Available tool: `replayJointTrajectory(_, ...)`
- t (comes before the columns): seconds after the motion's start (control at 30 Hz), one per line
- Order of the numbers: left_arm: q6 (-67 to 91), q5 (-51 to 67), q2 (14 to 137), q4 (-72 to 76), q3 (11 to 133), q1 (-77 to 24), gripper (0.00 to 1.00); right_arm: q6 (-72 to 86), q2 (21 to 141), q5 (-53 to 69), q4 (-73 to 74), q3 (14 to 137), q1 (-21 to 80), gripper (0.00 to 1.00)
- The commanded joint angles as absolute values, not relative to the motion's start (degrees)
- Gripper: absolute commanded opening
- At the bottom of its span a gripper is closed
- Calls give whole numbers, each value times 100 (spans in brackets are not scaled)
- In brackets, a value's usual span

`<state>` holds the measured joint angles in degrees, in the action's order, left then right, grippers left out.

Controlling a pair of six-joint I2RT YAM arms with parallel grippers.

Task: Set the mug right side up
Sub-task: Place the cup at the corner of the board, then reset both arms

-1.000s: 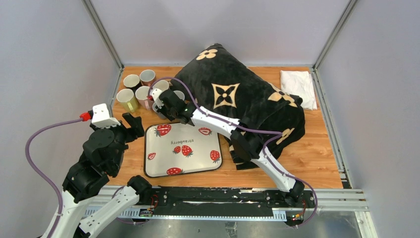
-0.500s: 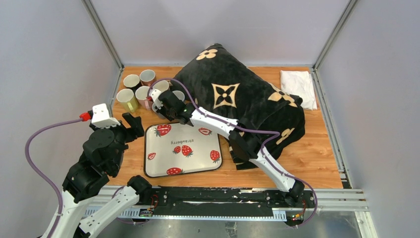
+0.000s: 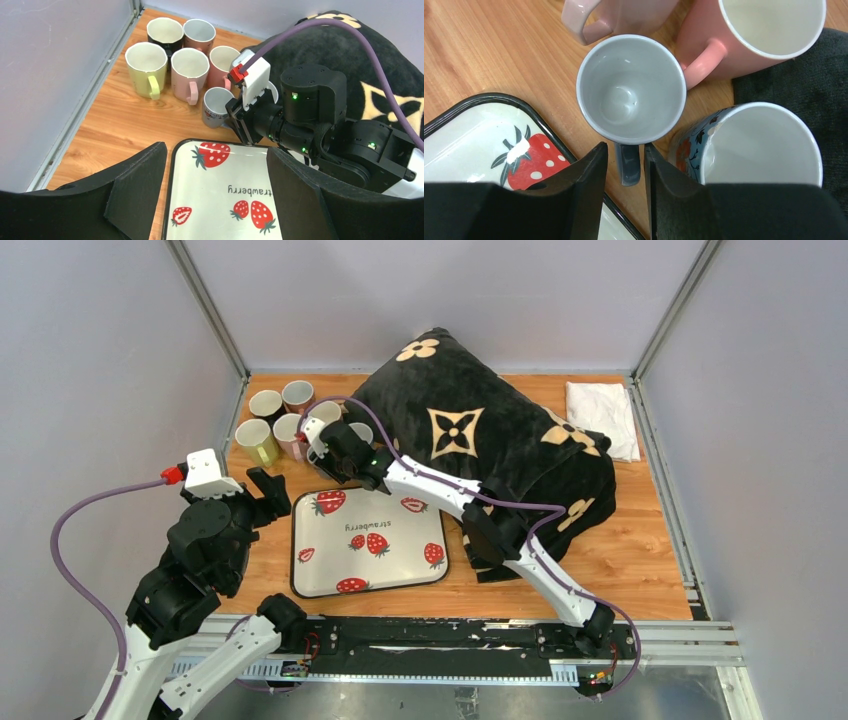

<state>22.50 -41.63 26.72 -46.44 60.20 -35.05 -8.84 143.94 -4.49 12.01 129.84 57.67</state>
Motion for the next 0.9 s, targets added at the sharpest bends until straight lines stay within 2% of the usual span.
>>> replayJointTrajectory(0.0, 2197, -4271, 2691, -4631, 6143, -3496, 80, -853, 13914, -373, 998, 12945, 5827, 38)
replayJointTrajectory(0.17, 2221, -4246, 2742, -4619, 6199, -3493, 80, -806, 13268, -301, 800, 12309, 5827, 39)
replayJointTrajectory(0.37, 2206, -4159, 2734, -4436, 6192, -3490, 81, -782, 12009, -286, 296, 10970, 5827, 41)
replayJointTrajectory(0.63, 2176, -4021, 2786, -4222, 6170, -3491, 83, -791, 10210, -565, -151, 9222, 5815, 49)
replayJointTrajectory(0.73, 2158, -4006, 2798, -4090, 6143, -3493, 87, -665, 9528, -620, -151, 8630, 5745, 56)
replayJointTrajectory(0.87, 2127, -3925, 2826, -3881, 6088, -3489, 99, -446, 8615, -651, -98, 7881, 5529, 68)
